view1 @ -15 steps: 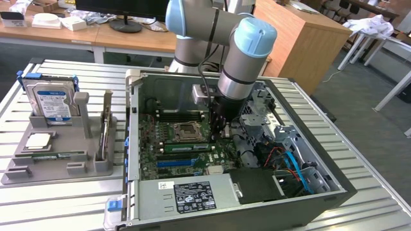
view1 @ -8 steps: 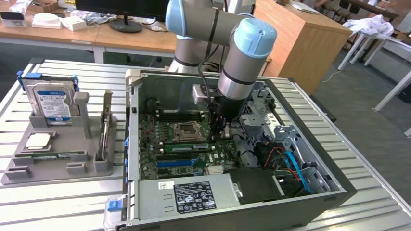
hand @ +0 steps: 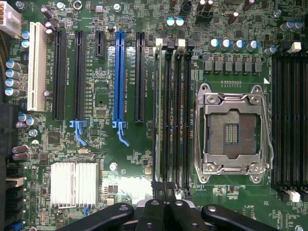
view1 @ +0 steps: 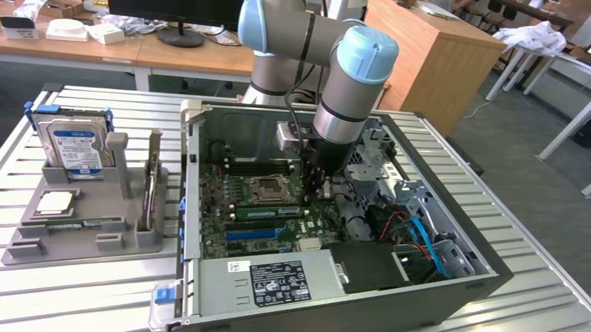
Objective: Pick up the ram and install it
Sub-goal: 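Press down the ram until it locks into place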
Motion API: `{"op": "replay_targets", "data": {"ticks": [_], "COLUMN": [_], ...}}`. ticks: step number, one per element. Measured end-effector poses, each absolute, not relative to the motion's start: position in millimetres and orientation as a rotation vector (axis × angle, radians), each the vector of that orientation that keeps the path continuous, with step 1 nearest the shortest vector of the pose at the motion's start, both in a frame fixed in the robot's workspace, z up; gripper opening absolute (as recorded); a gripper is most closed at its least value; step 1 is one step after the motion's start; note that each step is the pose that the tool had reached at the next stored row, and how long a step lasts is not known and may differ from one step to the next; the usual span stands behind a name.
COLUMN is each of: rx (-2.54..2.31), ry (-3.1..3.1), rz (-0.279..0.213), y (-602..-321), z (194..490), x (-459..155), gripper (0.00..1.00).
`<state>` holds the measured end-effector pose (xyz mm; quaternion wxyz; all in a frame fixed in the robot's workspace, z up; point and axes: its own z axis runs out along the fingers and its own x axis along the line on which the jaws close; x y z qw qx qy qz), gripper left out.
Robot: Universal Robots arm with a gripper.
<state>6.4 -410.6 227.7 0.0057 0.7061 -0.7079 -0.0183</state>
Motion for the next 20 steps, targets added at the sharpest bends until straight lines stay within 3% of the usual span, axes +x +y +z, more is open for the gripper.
{"op": "replay_targets", "data": {"ticks": [20], "rx": [2.210], "ry": [-2.216], "rz": [-0.057], "y": [-410.6], "z": [223.0], "x": [6.4], "gripper": [0.10]}}
